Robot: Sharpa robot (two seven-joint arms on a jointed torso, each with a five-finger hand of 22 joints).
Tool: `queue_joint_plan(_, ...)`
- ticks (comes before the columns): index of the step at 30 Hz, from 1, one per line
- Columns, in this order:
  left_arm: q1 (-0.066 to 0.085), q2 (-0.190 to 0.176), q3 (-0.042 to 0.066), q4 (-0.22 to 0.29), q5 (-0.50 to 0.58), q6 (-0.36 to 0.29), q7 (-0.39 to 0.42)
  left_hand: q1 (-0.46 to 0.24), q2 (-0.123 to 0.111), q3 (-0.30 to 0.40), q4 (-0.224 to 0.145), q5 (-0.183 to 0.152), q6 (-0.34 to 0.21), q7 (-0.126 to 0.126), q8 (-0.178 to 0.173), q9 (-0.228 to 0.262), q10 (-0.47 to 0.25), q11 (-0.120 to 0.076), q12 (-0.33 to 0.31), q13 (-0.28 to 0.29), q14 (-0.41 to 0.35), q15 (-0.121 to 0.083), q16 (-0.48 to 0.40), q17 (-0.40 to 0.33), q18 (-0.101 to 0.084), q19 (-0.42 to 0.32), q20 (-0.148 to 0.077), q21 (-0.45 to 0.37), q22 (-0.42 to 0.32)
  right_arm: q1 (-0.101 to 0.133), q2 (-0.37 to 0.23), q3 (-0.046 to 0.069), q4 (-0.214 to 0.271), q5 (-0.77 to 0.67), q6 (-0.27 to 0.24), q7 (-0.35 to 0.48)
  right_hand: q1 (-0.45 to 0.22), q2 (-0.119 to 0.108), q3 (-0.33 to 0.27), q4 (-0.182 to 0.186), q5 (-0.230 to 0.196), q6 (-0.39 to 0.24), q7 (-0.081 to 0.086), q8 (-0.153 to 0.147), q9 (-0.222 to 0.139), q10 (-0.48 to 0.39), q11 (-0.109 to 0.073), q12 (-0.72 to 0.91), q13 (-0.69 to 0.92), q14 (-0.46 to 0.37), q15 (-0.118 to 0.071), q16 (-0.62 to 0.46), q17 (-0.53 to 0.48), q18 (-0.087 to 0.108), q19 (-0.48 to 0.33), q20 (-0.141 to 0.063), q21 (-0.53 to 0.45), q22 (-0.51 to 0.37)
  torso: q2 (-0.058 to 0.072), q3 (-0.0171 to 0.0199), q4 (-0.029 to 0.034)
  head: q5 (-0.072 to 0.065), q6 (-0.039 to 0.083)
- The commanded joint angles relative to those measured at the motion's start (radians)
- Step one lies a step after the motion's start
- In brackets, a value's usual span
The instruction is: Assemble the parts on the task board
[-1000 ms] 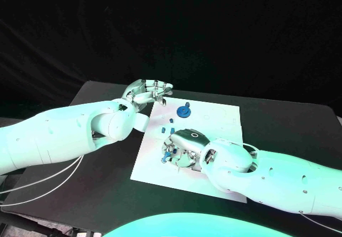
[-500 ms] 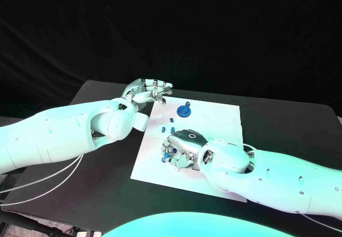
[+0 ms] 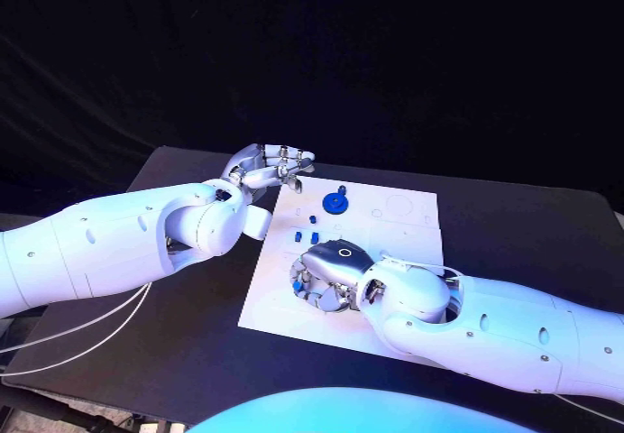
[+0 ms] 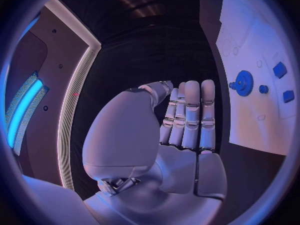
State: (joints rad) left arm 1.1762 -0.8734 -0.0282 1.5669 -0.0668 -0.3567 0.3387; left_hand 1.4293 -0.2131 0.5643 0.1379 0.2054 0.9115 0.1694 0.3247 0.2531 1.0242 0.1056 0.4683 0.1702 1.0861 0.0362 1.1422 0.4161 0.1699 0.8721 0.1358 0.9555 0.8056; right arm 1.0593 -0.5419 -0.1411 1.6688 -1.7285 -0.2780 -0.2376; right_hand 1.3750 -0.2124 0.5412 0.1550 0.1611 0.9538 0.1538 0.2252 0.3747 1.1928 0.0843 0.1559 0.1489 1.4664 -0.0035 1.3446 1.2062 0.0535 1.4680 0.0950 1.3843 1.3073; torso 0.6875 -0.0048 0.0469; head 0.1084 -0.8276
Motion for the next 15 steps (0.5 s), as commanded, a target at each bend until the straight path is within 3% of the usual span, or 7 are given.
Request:
queue_joint_plan(1, -0.001, 0.001, 0.001, 0.003, -0.003, 0.016, 0.004, 0.002, 0.005, 0.0, -0.005, 0.002, -0.003, 0.004, 0.0, 0.001, -0.006, -0.002, 0.003, 0.002, 0.002, -0.002, -0.003, -0.001, 0.014, 0.006, -0.001, -0.004, 0.001, -0.002, 0.001, -0.001, 0.0, -0.028, 0.011, -0.006, -0.009, -0.008, -0.006, 0.001, -0.006, -0.022, 0.0, -0.015, -0.007, -0.01, -0.001, -0.006, 0.002, 0.027, 0.006, 0.0, -0.001, -0.011, 0.017, 0.008, -0.006, 0.187, -0.001, 0.0003, 0.0002, 0.0, -0.001)
queue_joint_plan(4, -0.001, 0.001, 0.001, 0.002, -0.003, 0.016, 0.004, 0.002, 0.005, 0.0, -0.005, 0.002, -0.003, 0.004, 0.0, 0.001, -0.006, -0.002, 0.003, 0.002, 0.002, -0.002, -0.003, -0.001, 0.014, 0.006, -0.001, -0.004, 0.001, -0.002, 0.0, -0.001, 0.001, -0.029, 0.002, -0.007, -0.013, -0.014, -0.006, 0.0, -0.007, -0.046, -0.002, -0.03, -0.012, -0.016, -0.002, -0.006, 0.005, 0.027, 0.005, 0.0, -0.001, -0.01, 0.017, 0.01, -0.008, 0.187, -0.001, 0.0003, 0.0002, 0.0, -0.001)
queue_joint_plan(12, -0.001, -0.001, 0.001, 0.003, -0.003, 0.017, 0.003, 0.002, 0.005, 0.0, -0.005, 0.002, -0.003, 0.004, 0.0, 0.001, -0.006, -0.002, 0.003, 0.002, 0.002, -0.002, -0.003, -0.001, 0.014, 0.006, -0.001, -0.004, 0.001, -0.006, -0.006, -0.001, 0.01, -0.036, -0.04, -0.011, -0.015, -0.016, -0.007, 0.001, -0.008, -0.049, -0.002, -0.032, -0.012, -0.018, -0.002, -0.007, 0.005, 0.026, 0.005, -0.001, -0.003, -0.009, 0.015, 0.01, -0.012, 0.186, 0.001, 0.001, -0.0001, 0.0, 0.0)
queue_joint_plan(15, -0.001, -0.001, 0.001, 0.003, -0.003, 0.017, 0.002, 0.001, 0.005, 0.001, -0.006, 0.002, -0.003, 0.004, 0.0, 0.001, -0.007, -0.002, 0.005, 0.002, 0.002, -0.002, -0.004, -0.001, 0.014, 0.006, 0.0, -0.004, 0.001, -0.007, -0.013, -0.001, 0.017, -0.039, -0.072, -0.011, -0.03, -0.025, -0.016, 0.008, -0.025, -0.092, -0.004, -0.057, -0.02, -0.025, -0.009, -0.003, 0.012, 0.024, 0.0, -0.004, -0.007, -0.008, 0.012, 0.008, -0.018, 0.185, 0.0, 0.0007, -0.0001, 0.0, 0.0)
